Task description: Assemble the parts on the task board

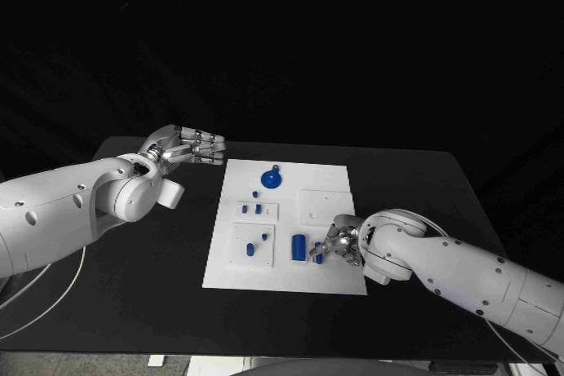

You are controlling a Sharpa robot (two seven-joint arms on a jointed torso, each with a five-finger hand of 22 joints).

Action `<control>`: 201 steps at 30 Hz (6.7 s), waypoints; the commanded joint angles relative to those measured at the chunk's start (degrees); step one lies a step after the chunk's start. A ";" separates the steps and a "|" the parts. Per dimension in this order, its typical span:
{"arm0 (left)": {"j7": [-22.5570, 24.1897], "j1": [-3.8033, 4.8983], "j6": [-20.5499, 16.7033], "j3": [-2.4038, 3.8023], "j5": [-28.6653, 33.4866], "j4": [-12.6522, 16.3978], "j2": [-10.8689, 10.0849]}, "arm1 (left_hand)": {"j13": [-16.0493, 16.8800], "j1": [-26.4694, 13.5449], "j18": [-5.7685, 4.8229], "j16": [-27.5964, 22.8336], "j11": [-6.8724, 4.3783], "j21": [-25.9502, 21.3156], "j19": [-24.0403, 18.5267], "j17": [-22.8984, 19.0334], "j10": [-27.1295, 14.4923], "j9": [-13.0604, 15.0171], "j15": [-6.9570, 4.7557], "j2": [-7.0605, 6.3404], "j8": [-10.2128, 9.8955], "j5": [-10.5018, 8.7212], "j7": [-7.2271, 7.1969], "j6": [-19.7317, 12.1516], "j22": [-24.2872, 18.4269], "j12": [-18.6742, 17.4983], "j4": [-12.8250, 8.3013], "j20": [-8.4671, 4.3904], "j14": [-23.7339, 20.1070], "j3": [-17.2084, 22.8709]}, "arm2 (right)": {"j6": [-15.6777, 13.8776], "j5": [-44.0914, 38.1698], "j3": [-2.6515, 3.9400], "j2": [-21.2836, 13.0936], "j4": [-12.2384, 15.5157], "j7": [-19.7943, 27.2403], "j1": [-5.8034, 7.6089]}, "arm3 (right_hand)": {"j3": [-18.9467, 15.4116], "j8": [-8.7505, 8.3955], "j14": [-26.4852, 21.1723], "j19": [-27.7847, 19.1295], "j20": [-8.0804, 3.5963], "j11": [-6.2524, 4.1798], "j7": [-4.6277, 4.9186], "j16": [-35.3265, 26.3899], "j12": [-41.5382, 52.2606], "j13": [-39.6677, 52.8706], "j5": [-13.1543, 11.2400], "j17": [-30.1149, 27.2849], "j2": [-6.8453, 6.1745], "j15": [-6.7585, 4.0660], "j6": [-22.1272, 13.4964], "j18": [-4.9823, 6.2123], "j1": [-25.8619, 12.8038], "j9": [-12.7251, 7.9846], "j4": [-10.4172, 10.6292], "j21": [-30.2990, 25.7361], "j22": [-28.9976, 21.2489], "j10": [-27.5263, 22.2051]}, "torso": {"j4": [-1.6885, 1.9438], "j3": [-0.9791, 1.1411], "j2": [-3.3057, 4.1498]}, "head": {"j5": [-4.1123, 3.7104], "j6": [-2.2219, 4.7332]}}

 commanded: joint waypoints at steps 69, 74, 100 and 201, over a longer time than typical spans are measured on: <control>-0.48 -0.02 1.35 -0.24 -0.55 0.03 -0.08 | -0.03 -0.40 0.81 -0.27 0.06 -0.01 -0.03 -0.05 -0.74 -0.05 0.06 0.10 -0.06 -0.27 0.04 -0.63 -0.12 0.08 0.14 0.30 -0.69 -0.01 | 6.90 4.15 -0.10 -3.14 0.83 4.78 -0.48 | -4.90 -0.22 0.10 3.07 -0.06 0.45 0.58 -0.80 -0.71 1.05 -6.67 0.53 -5.18 -0.16 -0.78 -0.19 3.58 -0.10 4.45 -0.61 0.05 -0.57 | -0.02 0.00 -0.03 | -0.34 -0.34; -0.50 -0.02 1.38 -0.24 -0.56 0.03 -0.06 | -0.03 -0.40 0.81 -0.27 0.06 -0.01 -0.03 -0.05 -0.74 -0.05 0.06 0.10 -0.06 -0.27 0.04 -0.63 -0.12 0.08 0.14 0.30 -0.69 -0.01 | 6.85 4.06 -0.10 -2.97 0.88 4.71 -0.53 | -4.81 -0.21 0.10 3.05 -0.07 0.44 0.55 -0.80 -0.69 1.05 -6.63 0.54 -5.13 -0.17 -0.75 -0.18 3.63 -0.09 4.28 -0.65 0.04 -0.58 | 0.01 -0.02 -0.03 | -0.30 -0.32; -0.68 -0.03 1.62 -0.27 -0.65 -0.04 -0.08 | -0.03 -0.40 0.81 -0.27 0.06 -0.01 -0.03 -0.05 -0.74 -0.05 0.06 0.10 -0.06 -0.27 0.04 -0.63 -0.12 0.08 0.14 0.30 -0.69 -0.01 | 3.92 2.63 -0.11 -1.52 -0.17 2.02 -0.61 | 7.74 -0.21 0.14 3.07 -0.20 0.16 0.26 -0.77 -0.43 1.27 -6.13 0.32 0.08 -0.30 -0.89 -0.40 -2.06 -0.02 -0.51 -0.44 -0.13 -0.43 | -0.02 0.03 -0.01 | -0.49 -0.69; 13.11 -15.45 -34.61 9.08 12.56 19.37 -0.96 | -3.36 -79.57 -4.44 -3.72 -8.91 -4.30 -58.36 -3.61 -60.40 -3.63 -9.01 -0.04 -3.95 -5.97 -8.98 -57.19 -4.40 -3.54 3.03 -7.97 -60.39 -6.54 | -47.12 75.50 -24.13 -2.91 2.13 67.94 21.09 | -11.54 -3.86 -82.97 -83.92 6.64 2.98 -1.47 -59.11 -62.55 -74.92 -14.59 -57.20 -1.50 5.25 -72.70 -3.97 -59.75 -4.36 5.91 -43.45 -69.61 -81.81 | -4.97 3.44 -9.27 | 4.21 9.66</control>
